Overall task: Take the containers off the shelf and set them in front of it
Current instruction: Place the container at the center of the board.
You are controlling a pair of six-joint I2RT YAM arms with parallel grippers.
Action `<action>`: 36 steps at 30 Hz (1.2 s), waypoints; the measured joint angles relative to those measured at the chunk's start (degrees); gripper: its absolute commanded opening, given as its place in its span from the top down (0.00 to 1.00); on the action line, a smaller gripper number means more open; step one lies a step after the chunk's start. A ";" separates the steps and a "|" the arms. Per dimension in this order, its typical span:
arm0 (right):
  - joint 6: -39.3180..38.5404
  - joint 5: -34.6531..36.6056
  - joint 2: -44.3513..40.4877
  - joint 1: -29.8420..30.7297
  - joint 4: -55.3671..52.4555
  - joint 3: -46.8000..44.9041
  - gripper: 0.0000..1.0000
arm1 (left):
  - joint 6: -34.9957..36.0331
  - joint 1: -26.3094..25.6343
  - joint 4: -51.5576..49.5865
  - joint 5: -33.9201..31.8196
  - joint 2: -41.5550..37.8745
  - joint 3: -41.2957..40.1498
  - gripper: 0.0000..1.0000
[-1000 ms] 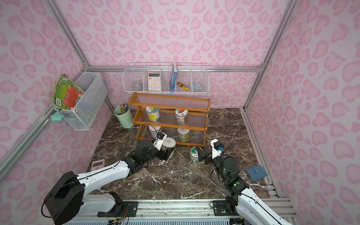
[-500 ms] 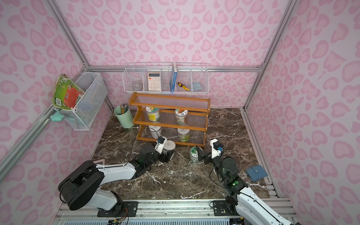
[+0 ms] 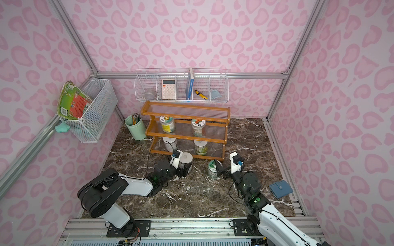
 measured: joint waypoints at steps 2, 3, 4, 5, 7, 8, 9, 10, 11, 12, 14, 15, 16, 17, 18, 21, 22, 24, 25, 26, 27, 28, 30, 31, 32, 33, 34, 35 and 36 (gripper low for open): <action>0.00 0.00 0.04 0.00 0.22 -0.02 0.01 | 0.15 0.00 1.62 -0.02 0.39 -0.61 0.13; 0.00 0.00 0.13 0.00 0.39 -0.07 0.01 | 0.15 -0.02 2.29 -0.09 0.52 -0.92 0.11; 0.00 -0.02 0.26 0.00 0.59 -0.13 0.01 | 0.15 -0.04 2.60 -0.33 0.57 -1.09 0.07; 0.00 -0.02 0.35 0.00 0.59 -0.15 0.01 | 0.17 -0.04 2.91 -0.63 0.57 -1.16 0.02; 0.00 -0.02 0.28 0.00 0.66 -0.22 0.01 | 0.15 -0.11 3.74 -0.72 0.57 -1.14 0.01; -0.02 -0.02 0.24 0.00 0.68 -0.24 0.01 | 0.17 -0.17 4.11 -0.79 0.52 -1.07 0.01; -0.02 -0.02 0.15 0.00 0.68 -0.24 0.01 | 0.17 -0.31 4.22 -1.07 0.42 -0.94 0.01; -0.02 -0.02 0.02 0.00 0.68 -0.24 0.01 | 0.15 -0.39 4.15 -1.11 0.17 -0.85 0.01; -0.02 -0.02 -0.11 0.00 0.66 -0.24 0.01 | 0.15 -0.48 4.11 -1.14 -0.04 -0.76 0.01; -0.02 -0.02 -0.28 0.00 0.66 -0.24 0.01 | 0.17 -0.59 4.07 -1.38 -0.35 -0.59 0.01; -0.04 -0.02 -0.61 0.00 0.66 -0.31 0.01 | 0.33 -0.83 3.58 -1.95 -1.22 -0.24 0.01; -0.04 -0.02 -0.81 0.00 0.61 -0.33 0.01 | 0.39 -0.98 3.02 -2.27 -1.99 -0.13 0.00; -0.04 -0.02 -0.96 0.00 0.59 -0.33 0.01 | 0.57 -1.20 2.54 -2.60 -2.95 -0.02 0.01; -0.04 -0.02 -1.09 0.00 0.59 -0.33 0.01 | 0.63 -1.38 1.97 -2.58 -3.93 0.09 0.01; -0.07 -0.02 -1.25 0.00 0.59 -0.33 0.01 | 0.90 -1.55 0.79 -2.80 -5.53 0.31 0.01; -0.04 -0.04 -1.42 0.00 0.59 -0.35 0.01 | 1.44 -1.90 -3.87 -4.00 -11.26 1.29 0.01; -0.04 -0.04 -1.46 0.00 0.61 -0.37 0.01 | 1.44 -1.95 -6.75 -4.59 -13.84 2.16 0.01; 0.00 -0.09 -1.51 0.00 0.70 -0.57 0.01 | 1.49 -1.97 -13.05 -6.23 -18.21 4.76 0.01; 0.00 -0.24 -1.46 0.00 0.70 -0.63 0.01 | 1.70 -1.97 -15.91 -7.26 -20.17 6.10 0.01; 0.00 -0.26 -1.33 0.00 0.72 -0.66 0.01 | 1.95 -1.97 -18.34 -8.24 -21.88 7.08 0.01; 0.04 -0.35 -1.09 0.00 0.81 -0.68 0.01 | 2.08 -1.92 -21.59 -9.92 -23.56 8.22 0.01; 0.20 -0.55 -0.79 0.00 1.07 -0.74 0.01 | 2.16 -1.79 -24.59 -11.21 -24.70 9.29 0.01; 0.33 -0.90 -0.26 0.00 1.62 -1.07 0.01 | 3.08 -1.18 -29.29 -13.68 -25.90 11.17 0.01; 0.74 -1.09 0.13 0.00 1.86 -1.20 0.01 | 3.17 -0.66 -31.63 -14.69 -26.23 12.04 0.01; 1.01 -1.38 0.50 0.00 2.01 -1.20 0.01 | 3.17 0.00 -33.81 -14.93 -26.45 12.76 0.01; 1.03 -1.64 0.68 0.00 2.16 -1.20 0.01 | 3.15 0.74 -35.74 -14.99 -26.62 13.38 0.01; 1.03 -1.86 0.72 0.00 2.23 -1.18 0.01 | 3.15 1.68 -37.70 -14.97 -26.91 13.99 0.01; 1.05 -2.12 0.72 0.00 2.25 -0.98 0.01 | 2.95 2.73 -39.47 -14.80 -27.30 14.58 0.01; 1.05 -2.21 0.66 0.00 2.23 -0.76 0.01 | 2.73 3.85 -41.05 -14.49 -27.69 15.21 0.01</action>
